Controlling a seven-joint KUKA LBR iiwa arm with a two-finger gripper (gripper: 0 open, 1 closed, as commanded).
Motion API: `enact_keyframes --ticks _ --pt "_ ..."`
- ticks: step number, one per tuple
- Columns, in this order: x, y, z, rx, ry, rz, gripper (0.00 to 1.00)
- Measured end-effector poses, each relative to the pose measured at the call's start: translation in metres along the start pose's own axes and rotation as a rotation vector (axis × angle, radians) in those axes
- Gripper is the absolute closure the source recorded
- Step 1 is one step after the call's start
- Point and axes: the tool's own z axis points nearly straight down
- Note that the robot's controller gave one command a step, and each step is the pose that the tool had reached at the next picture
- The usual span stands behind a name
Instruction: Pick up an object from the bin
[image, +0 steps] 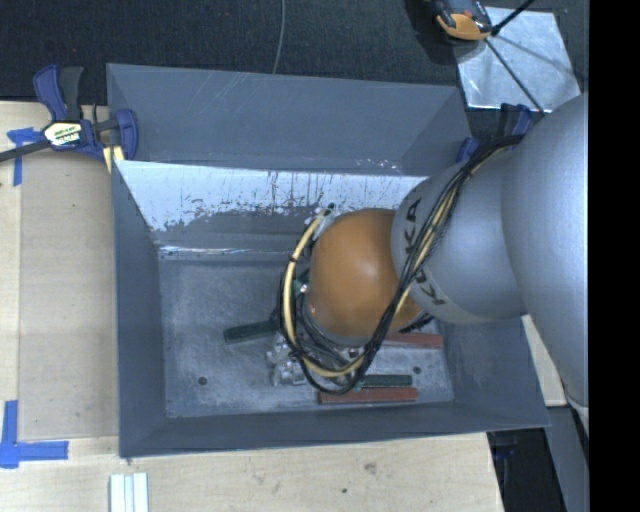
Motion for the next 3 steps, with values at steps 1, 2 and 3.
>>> enact_keyframes --ticks 1,2,3 --pt "0.000 0.000 0.000 0.000 0.000 0.000 0.00" --pt "0.000 0.000 0.000 0.000 0.000 0.000 0.00" --pt "-0.041 -0.003 0.006 0.000 -0.002 -0.080 0.00"
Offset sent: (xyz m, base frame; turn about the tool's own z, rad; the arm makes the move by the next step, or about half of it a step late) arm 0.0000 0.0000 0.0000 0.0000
